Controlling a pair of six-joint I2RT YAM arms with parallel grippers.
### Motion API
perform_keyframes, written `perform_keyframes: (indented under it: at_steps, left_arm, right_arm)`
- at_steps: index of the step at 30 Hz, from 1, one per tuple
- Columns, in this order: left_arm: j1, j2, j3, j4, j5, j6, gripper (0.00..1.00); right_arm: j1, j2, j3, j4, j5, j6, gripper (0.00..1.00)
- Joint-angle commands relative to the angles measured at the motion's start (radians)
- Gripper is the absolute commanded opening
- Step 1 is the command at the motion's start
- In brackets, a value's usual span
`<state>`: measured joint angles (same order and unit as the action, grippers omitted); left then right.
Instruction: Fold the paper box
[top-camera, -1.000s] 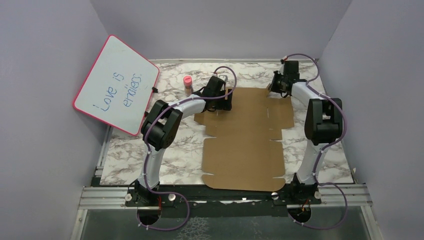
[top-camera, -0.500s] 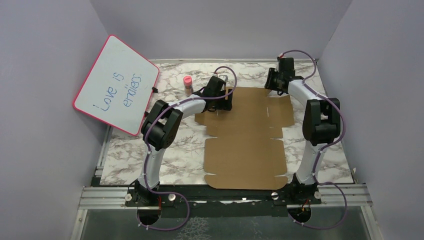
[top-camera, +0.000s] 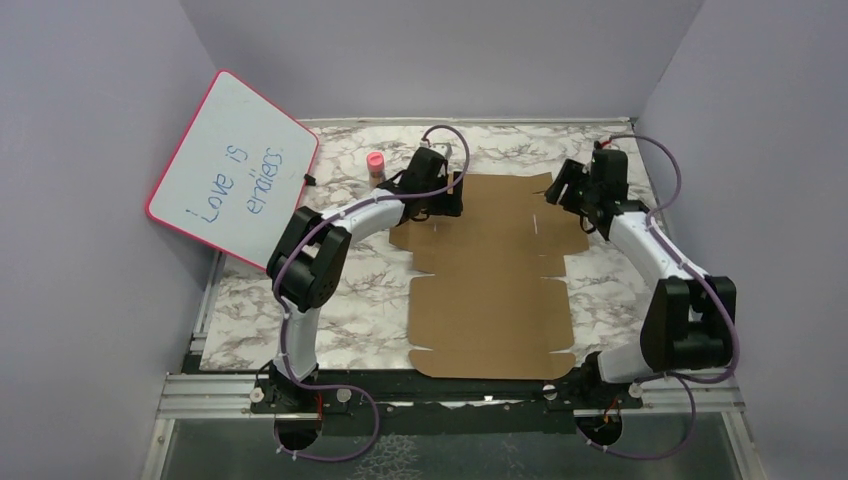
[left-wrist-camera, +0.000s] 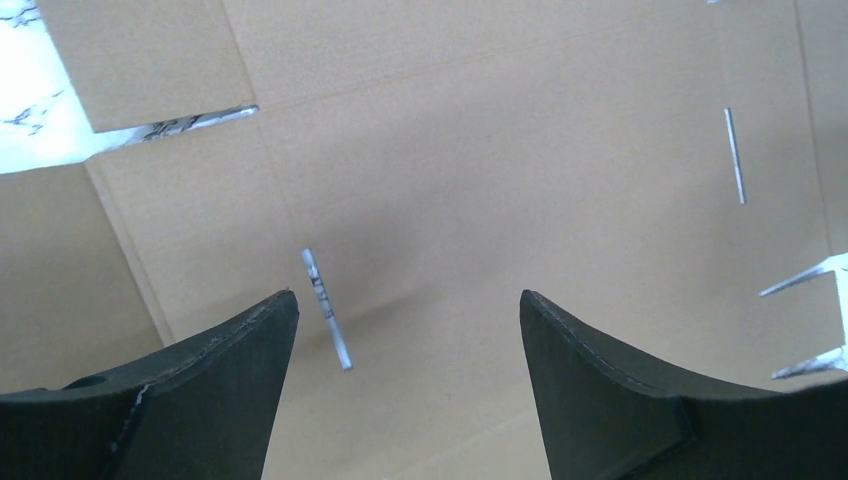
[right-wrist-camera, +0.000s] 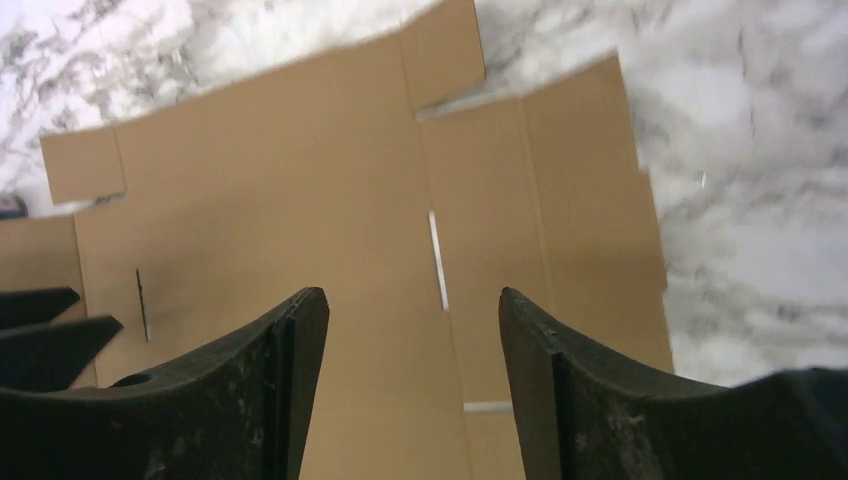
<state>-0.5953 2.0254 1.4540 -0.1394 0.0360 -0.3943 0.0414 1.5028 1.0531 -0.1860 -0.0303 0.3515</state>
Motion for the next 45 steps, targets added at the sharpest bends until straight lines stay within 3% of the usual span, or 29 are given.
perform_keyframes:
  at_steps: [1,13,34,39,45]
  left_arm:
    - [-0.014,-0.086,-0.059,0.000,-0.016,-0.025,0.83]
    - [-0.067,-0.127,-0.182,0.000,-0.003,-0.047,0.83]
    - [-0.082,-0.079,-0.181,0.000,0.002,-0.041,0.83]
    - [-0.086,-0.061,-0.177,0.000,0.015,-0.046,0.83]
    - [-0.090,-0.051,-0.172,0.001,0.019,-0.046,0.82]
  right_arm:
    - [0.002,-0.129,-0.181,0.049,-0.037,0.112,0.70]
    - [-0.028,-0.289,-0.440,0.056,-0.007,0.108,0.81]
    - [-0.067,-0.155,-0.482,0.097,-0.115,0.134,0.81]
    - [-0.067,-0.143,-0.470,0.089,-0.178,0.120,0.75]
    - [-0.067,-0.184,-0.437,0.056,-0.231,0.090,0.54]
